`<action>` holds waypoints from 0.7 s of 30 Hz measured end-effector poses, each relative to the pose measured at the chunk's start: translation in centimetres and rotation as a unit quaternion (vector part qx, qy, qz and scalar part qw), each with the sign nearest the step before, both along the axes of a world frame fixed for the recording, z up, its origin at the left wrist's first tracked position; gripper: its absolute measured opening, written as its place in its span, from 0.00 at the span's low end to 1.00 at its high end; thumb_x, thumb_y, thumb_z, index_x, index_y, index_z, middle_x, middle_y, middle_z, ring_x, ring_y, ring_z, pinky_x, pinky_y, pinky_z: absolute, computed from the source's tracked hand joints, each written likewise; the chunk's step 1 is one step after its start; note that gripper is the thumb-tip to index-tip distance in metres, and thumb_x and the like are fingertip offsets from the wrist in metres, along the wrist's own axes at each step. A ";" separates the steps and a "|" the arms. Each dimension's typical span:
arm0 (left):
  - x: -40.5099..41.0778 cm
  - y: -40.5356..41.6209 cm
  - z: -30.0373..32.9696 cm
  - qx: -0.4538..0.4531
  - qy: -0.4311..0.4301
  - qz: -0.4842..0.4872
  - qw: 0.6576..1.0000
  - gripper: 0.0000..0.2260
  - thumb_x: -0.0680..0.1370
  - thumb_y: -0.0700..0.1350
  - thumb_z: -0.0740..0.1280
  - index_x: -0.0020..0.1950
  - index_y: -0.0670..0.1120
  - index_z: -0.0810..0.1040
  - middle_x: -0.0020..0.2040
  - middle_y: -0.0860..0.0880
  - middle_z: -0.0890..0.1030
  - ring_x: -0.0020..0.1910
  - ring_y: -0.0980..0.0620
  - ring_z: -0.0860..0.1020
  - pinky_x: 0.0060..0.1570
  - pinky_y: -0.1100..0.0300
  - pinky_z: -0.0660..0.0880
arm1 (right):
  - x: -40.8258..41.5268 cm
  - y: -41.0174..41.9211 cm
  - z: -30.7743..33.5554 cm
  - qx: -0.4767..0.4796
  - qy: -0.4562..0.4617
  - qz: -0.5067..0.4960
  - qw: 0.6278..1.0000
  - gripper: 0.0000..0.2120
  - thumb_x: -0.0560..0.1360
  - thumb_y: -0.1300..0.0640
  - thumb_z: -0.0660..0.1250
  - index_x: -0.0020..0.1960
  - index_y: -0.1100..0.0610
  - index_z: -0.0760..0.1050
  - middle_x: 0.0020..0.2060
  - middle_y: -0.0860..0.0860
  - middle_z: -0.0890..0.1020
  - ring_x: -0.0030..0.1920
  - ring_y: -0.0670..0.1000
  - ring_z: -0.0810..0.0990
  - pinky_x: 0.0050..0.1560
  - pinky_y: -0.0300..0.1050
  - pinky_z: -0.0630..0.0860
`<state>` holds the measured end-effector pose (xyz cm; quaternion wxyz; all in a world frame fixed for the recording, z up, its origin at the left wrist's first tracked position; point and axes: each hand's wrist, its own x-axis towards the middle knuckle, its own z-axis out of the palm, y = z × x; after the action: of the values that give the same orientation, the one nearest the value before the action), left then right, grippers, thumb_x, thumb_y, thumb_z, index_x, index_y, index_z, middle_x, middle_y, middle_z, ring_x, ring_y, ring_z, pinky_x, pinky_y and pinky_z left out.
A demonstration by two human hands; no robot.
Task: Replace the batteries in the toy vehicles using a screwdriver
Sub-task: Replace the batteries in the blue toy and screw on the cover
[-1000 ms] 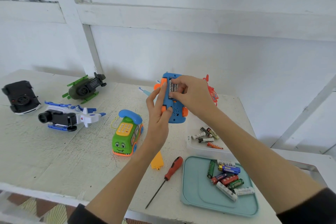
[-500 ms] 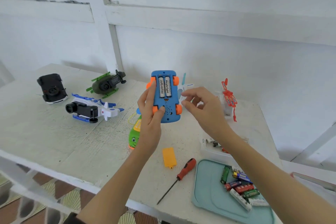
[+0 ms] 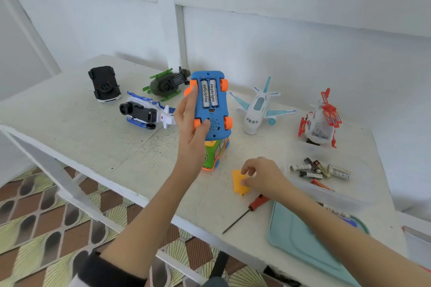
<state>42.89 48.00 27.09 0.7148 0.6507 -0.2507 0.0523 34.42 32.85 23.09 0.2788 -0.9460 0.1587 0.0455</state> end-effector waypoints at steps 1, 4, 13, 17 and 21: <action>0.0 0.1 -0.1 -0.001 0.002 0.003 1.000 0.30 0.75 0.43 0.57 0.67 0.76 0.63 0.71 0.47 0.60 0.71 0.45 0.67 0.66 0.42 0.72 | 0.1 0.2 -0.2 -0.001 0.006 -0.006 1.000 0.12 0.69 0.57 0.73 0.51 0.55 0.77 0.45 0.51 0.72 0.44 0.49 0.72 0.40 0.39 0.65; -0.2 0.1 -0.2 -0.005 0.008 0.002 1.000 0.30 0.75 0.41 0.57 0.68 0.72 0.63 0.71 0.46 0.60 0.70 0.45 0.68 0.65 0.42 0.72 | 0.2 1.0 -0.7 -0.001 0.014 -0.016 1.000 0.17 0.67 0.53 0.75 0.53 0.55 0.76 0.46 0.50 0.69 0.44 0.50 0.71 0.42 0.39 0.65; -0.1 -0.1 0.1 -0.008 0.010 -0.002 1.000 0.29 0.76 0.40 0.56 0.70 0.68 0.61 0.71 0.45 0.60 0.69 0.47 0.68 0.64 0.43 0.74 | 0.5 1.7 -1.1 0.050 -0.022 -0.021 0.998 0.12 0.69 0.63 0.72 0.52 0.57 0.79 0.45 0.53 0.73 0.45 0.50 0.70 0.39 0.38 0.65; 0.3 -0.1 0.0 -0.013 0.009 0.000 1.000 0.29 0.76 0.41 0.57 0.69 0.70 0.62 0.72 0.45 0.60 0.70 0.46 0.67 0.65 0.42 0.73 | 0.4 0.5 0.0 0.149 -0.052 -0.070 0.985 0.08 0.69 0.67 0.70 0.46 0.58 0.80 0.34 0.49 0.74 0.39 0.49 0.74 0.39 0.34 0.74; 0.8 -0.4 0.0 -0.025 0.006 -0.007 1.000 0.30 0.76 0.42 0.57 0.67 0.74 0.63 0.72 0.46 0.59 0.70 0.45 0.68 0.65 0.42 0.73 | 0.2 -0.9 3.6 0.275 -0.121 -0.110 0.947 0.10 0.70 0.71 0.68 0.43 0.57 0.80 0.37 0.57 0.78 0.34 0.50 0.77 0.39 0.40 0.79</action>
<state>43.66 47.59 27.12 0.7330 0.6310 -0.2491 0.0498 34.59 31.96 26.68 0.5485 -0.8078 0.2081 -0.0584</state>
